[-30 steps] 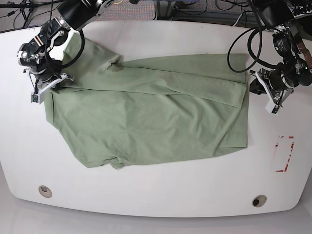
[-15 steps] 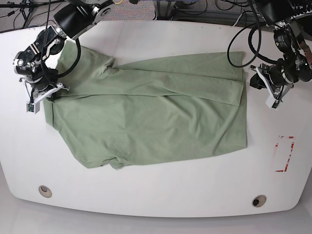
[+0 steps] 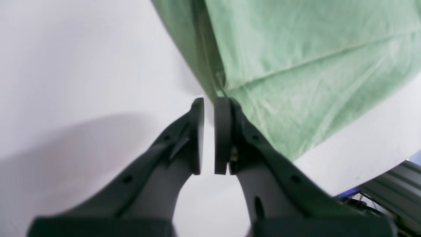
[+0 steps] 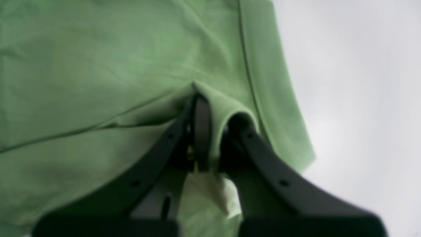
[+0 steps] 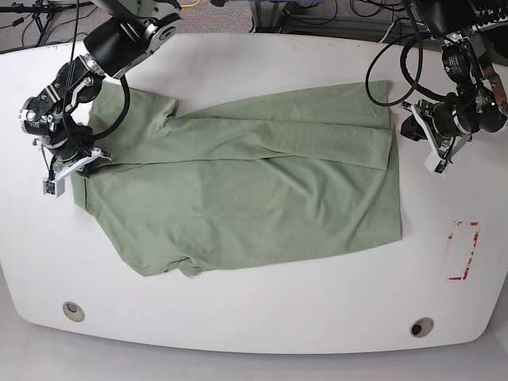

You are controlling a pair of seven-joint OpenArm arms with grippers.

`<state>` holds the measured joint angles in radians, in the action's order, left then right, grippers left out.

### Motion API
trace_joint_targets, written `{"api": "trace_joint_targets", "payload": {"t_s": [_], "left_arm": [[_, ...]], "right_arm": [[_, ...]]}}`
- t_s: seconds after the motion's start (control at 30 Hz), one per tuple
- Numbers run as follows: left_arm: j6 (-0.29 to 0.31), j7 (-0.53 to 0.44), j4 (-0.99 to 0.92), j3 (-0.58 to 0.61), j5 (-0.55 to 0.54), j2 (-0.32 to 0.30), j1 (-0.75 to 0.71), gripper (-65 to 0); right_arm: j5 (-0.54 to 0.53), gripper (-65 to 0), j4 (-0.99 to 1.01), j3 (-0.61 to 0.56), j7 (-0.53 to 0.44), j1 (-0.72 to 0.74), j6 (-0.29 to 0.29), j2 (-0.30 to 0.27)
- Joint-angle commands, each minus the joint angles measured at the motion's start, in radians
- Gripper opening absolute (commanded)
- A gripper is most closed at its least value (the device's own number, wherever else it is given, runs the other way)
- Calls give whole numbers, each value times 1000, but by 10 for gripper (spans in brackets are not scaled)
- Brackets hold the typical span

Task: Fold the T-shirt properly
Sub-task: 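Move the right gripper to the polo's shoulder edge and grasp it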

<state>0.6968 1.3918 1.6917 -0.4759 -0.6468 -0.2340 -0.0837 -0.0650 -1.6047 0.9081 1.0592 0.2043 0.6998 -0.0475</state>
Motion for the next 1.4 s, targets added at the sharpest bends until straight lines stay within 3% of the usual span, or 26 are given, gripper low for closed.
{"api": "trace_joint_targets", "payload": {"t_s": [0.0, 0.1, 0.27, 0.43, 0.77, 0.93, 1.37], "left_arm": [[1, -15, 18, -2, -15, -14, 14, -608], [1, -15, 18, -2, -15, -14, 15, -607], [1, -15, 20, -1, -15, -14, 17, -607], [1, -16, 20, -1, -15, -14, 17, -607], [1, -16, 21, -1, -15, -14, 19, -607], [1, -16, 20, -1, -15, -14, 17, -607], [1, -16, 20, -1, -15, -14, 14, -607]], "right_arm": [[-12, -571, 8, -20, -18, 17, -2, -32], [-12, -447, 16, -43, -18, 11, -2, -50], [-22, -185, -10, -50, -17, -13, -2, -59], [-23, -30, -125, -50, -14, -73, -2, -51], [-26, -30, -260, -48, -12, -237, -2, 31], [-100, -30, -253, -19, -12, -309, -2, 59], [-163, -30, -177, 12, -20, -383, -2, 67]]}}
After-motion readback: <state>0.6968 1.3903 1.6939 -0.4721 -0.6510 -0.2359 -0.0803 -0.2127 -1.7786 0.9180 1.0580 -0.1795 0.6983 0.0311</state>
